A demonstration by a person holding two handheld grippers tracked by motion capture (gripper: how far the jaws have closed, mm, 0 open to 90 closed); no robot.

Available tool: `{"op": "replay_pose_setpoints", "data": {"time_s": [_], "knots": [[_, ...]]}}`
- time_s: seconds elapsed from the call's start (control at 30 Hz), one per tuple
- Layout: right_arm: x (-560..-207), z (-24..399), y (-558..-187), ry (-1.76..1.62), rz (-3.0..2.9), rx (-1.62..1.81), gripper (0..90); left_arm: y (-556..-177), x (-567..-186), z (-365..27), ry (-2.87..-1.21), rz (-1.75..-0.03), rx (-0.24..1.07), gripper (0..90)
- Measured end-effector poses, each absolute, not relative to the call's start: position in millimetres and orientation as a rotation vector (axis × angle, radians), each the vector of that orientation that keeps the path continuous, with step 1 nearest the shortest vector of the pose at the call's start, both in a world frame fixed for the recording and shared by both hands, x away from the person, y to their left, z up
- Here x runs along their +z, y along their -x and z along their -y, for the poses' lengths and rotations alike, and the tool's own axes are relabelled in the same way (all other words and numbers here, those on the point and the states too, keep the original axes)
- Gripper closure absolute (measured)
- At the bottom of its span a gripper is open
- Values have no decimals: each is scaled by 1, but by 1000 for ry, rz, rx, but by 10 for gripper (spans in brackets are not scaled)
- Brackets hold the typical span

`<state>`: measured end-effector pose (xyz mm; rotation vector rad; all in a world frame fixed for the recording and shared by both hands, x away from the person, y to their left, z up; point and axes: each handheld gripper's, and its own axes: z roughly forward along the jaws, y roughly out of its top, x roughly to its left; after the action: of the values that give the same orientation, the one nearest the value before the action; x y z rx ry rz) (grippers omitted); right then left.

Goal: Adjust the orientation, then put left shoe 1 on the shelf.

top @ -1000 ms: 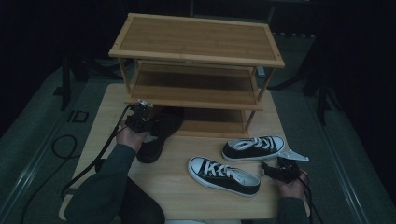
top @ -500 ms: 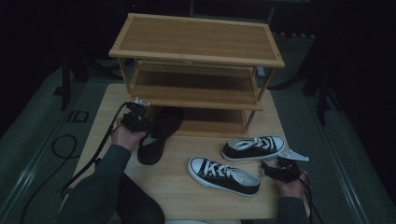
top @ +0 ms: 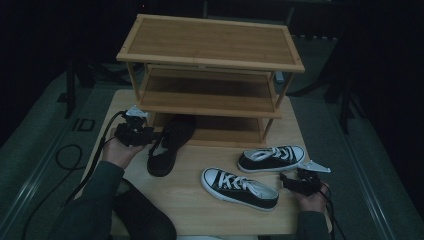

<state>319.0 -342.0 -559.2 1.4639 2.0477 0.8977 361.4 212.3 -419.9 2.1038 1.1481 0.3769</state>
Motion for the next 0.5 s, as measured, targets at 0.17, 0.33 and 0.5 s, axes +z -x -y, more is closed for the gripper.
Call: {"op": "replay_pose_setpoints", "data": {"time_s": [0.17,0.33,0.5], "knots": [[-559,342,-319,-1461,-2048,897,234,-354,-421,-221,-2101,-1147,371,679],[-559,342,-319,-1460,-2048,897,234,-348,-426,-227,-2114,-1147,364,773],[-559,342,-319,-1462,-2047,898,234,-346,-430,-229,-2155,-1163,379,899]]}}
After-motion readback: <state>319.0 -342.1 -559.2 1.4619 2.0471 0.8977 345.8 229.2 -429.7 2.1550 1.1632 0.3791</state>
